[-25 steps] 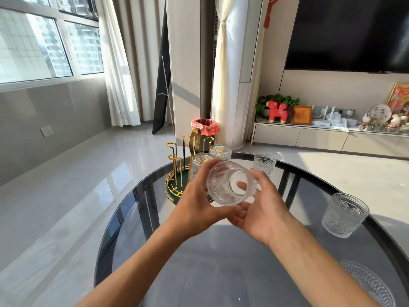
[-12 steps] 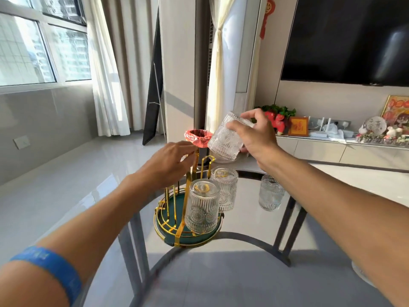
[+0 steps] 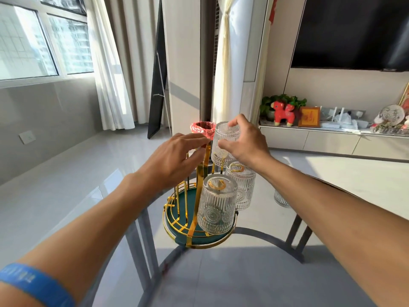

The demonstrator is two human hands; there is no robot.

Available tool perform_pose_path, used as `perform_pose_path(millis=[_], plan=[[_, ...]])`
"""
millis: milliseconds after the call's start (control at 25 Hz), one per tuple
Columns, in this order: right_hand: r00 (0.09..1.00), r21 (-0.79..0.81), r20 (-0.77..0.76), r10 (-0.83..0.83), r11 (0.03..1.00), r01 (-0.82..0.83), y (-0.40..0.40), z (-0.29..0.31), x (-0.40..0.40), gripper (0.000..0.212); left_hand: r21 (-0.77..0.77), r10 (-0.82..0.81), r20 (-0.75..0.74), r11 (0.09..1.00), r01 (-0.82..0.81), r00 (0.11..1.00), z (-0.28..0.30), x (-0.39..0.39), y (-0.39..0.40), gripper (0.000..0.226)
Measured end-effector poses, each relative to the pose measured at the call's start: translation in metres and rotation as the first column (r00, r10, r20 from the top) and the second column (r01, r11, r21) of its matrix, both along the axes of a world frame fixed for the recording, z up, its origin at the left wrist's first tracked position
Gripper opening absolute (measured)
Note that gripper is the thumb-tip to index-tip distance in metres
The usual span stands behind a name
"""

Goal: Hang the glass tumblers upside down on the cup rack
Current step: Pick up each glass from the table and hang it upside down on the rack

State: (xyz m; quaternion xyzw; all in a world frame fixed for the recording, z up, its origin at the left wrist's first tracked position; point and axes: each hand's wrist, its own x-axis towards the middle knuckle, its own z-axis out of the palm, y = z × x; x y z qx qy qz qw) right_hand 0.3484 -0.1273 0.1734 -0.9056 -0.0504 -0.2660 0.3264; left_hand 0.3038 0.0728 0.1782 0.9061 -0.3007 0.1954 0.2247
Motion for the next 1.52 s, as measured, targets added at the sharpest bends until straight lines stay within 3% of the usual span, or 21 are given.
perform_pose_path(millis=[240, 480, 600, 680, 800, 880, 1120, 1160, 1240, 1320, 1360, 1440, 1520], plan=[[0.941, -0.2, -0.326, -0.092, 0.98, 0.027, 0.009, -0.005, 0.013, 0.034, 0.04, 0.023, -0.059, 0.999, -0.021, 0.998, 0.003, -0.006, 0.0, 0.059], [0.939, -0.357, -0.305, -0.159, 0.933, 0.042, 0.018, -0.004, 0.009, 0.027, 0.068, 0.046, -0.106, 0.997, -0.038, 0.993, 0.0, -0.013, -0.002, 0.063], [0.882, -0.232, -0.471, -0.014, 0.967, -0.108, 0.008, 0.008, -0.009, 0.045, 0.172, 0.124, -0.145, 0.98, -0.098, 0.982, 0.007, -0.018, -0.01, 0.064], [0.902, -0.146, -0.426, 0.074, 0.978, -0.149, -0.005, 0.015, -0.041, 0.056, 0.211, 0.203, -0.104, 0.961, -0.177, 0.974, 0.011, -0.033, -0.021, 0.063], [0.968, -0.035, -0.225, 0.115, 0.991, -0.126, -0.036, 0.004, -0.112, 0.046, -0.075, 0.143, -0.087, 0.986, -0.149, 0.986, -0.001, -0.088, -0.054, 0.064], [0.96, 0.012, -0.262, 0.102, 0.995, -0.103, -0.064, -0.012, -0.165, 0.042, -0.259, 0.0, -0.173, 0.965, -0.046, 0.985, -0.017, -0.135, -0.089, 0.064], [0.901, 0.07, -0.434, 0.01, 0.997, 0.023, -0.124, -0.052, -0.297, 0.042, -0.262, -0.106, -0.491, 0.965, -0.03, 0.865, -0.072, -0.228, -0.16, 0.065], [0.89, 0.018, -0.456, 0.008, 1.0, 0.0, -0.128, -0.054, -0.313, 0.047, -0.258, -0.107, -0.519, 0.965, -0.036, 0.848, -0.077, -0.234, -0.165, 0.064], [0.824, -0.282, -0.562, -0.073, 0.953, -0.108, -0.138, -0.056, -0.34, 0.067, -0.229, -0.102, -0.546, 0.973, -0.03, 0.832, -0.084, -0.244, -0.172, 0.06], [0.728, -0.622, -0.62, -0.293, 0.749, -0.229, -0.15, -0.054, -0.357, 0.088, -0.21, -0.094, -0.575, 0.977, -0.035, 0.813, -0.087, -0.253, -0.177, 0.057], [0.687, -0.691, -0.623, -0.373, 0.674, -0.261, -0.154, -0.051, -0.36, 0.09, -0.203, -0.086, -0.591, 0.978, -0.044, 0.802, -0.088, -0.255, -0.178, 0.056], [0.652, -0.684, -0.644, -0.401, 0.682, -0.257, -0.16, -0.046, -0.362, 0.085, -0.213, -0.093, -0.625, 0.976, -0.054, 0.775, -0.09, -0.255, -0.177, 0.055], [0.657, -0.577, -0.693, -0.298, 0.775, -0.257, -0.162, -0.042, -0.36, 0.083, -0.314, -0.146, -0.661, 0.945, -0.094, 0.736, -0.092, -0.259, -0.17, 0.045]])
